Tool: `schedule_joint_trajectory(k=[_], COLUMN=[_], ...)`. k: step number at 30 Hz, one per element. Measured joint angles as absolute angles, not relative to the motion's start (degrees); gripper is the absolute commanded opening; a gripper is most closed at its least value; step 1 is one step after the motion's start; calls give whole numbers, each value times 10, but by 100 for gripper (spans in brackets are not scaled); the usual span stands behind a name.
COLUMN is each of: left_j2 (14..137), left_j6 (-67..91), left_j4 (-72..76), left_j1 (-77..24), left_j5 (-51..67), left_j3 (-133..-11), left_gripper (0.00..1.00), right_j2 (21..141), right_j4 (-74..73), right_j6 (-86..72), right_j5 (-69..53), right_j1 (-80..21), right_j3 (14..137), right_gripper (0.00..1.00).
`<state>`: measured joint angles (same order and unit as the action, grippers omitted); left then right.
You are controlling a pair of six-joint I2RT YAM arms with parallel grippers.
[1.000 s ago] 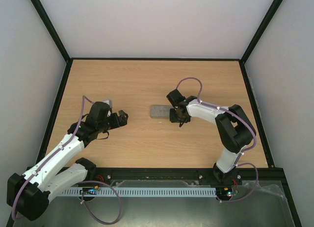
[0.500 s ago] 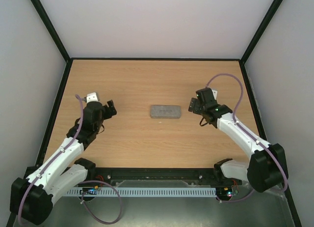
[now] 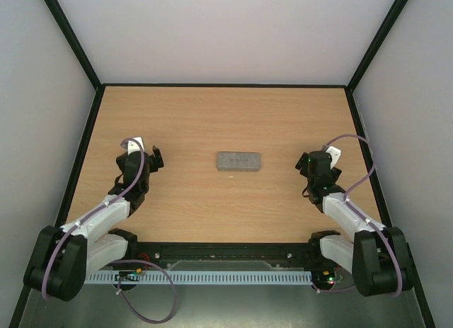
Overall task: Organize the sunglasses
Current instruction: Adjust the sunglasses case at the center of the board, then reset both arms
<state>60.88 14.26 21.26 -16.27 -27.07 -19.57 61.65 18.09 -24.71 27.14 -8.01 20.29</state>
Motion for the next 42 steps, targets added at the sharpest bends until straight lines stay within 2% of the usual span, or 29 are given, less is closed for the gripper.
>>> schedule_joint_trajectory(k=[6,15,22,26,32,35,42], left_j2=[673,748,787,787,824,857,882], left_j6=[85,53,53,39,46,53,45], left_j4=[340,502,524,554,666,686,693], left_j1=[-128,-71,-40,-37,10,33,18], left_j5=[-253,-150,-106,-105,-71,-51,-23], left_j3=[-185,-129,-158,-153,-117,-109,-132], left_gripper=[99,100,99,100,99,100,100], right_j2=[680,794,830,859,868,866,869], right_j4=[320,484,590,740,790,799,770], right_j6=[-216,-182,-170,-149,-136,-134,-127], right_j5=[280,270,243,202,177,171,158], right_j1=[-48,-29,-18,-18,-18,-18,-18], right_j3=[192,172,153,74,50,52,92], right_gripper=[99,99,99,99,99,99,99])
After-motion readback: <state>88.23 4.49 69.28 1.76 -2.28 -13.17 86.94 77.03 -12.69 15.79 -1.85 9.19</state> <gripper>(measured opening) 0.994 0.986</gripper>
